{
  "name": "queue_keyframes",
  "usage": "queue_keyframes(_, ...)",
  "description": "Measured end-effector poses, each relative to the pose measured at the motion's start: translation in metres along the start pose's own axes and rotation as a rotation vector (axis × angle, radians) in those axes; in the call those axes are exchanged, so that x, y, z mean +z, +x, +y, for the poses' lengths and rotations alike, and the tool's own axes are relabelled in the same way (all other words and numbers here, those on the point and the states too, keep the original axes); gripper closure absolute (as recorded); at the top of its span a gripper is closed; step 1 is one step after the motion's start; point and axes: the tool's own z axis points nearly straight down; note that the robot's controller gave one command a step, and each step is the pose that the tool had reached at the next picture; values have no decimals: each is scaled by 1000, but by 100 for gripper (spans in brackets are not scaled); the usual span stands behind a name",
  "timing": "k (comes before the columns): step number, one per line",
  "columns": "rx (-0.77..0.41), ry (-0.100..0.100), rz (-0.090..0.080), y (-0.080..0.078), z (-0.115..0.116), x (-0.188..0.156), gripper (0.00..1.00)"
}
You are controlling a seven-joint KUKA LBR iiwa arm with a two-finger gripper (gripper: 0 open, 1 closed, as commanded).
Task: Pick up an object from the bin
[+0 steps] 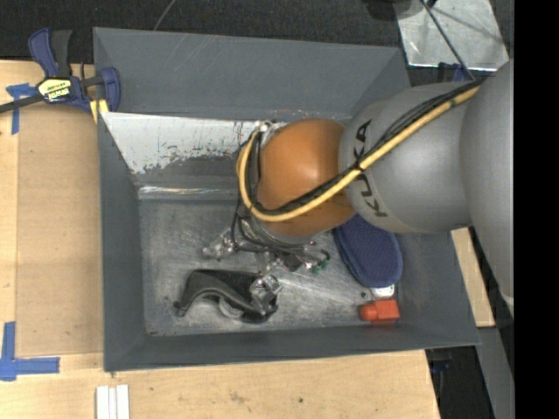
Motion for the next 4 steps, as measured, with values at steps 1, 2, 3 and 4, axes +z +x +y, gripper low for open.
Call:
queue_keyframes(1,-68,2,-9,1,3,0,0)
queue_keyframes(2,-263,-2,-12,3,26,-73,0)
queue_keyframes(3,-286,-14,4,-48,66,25,0)
queue_keyframes(4,-282,-8,-6,-48,62,23,100)
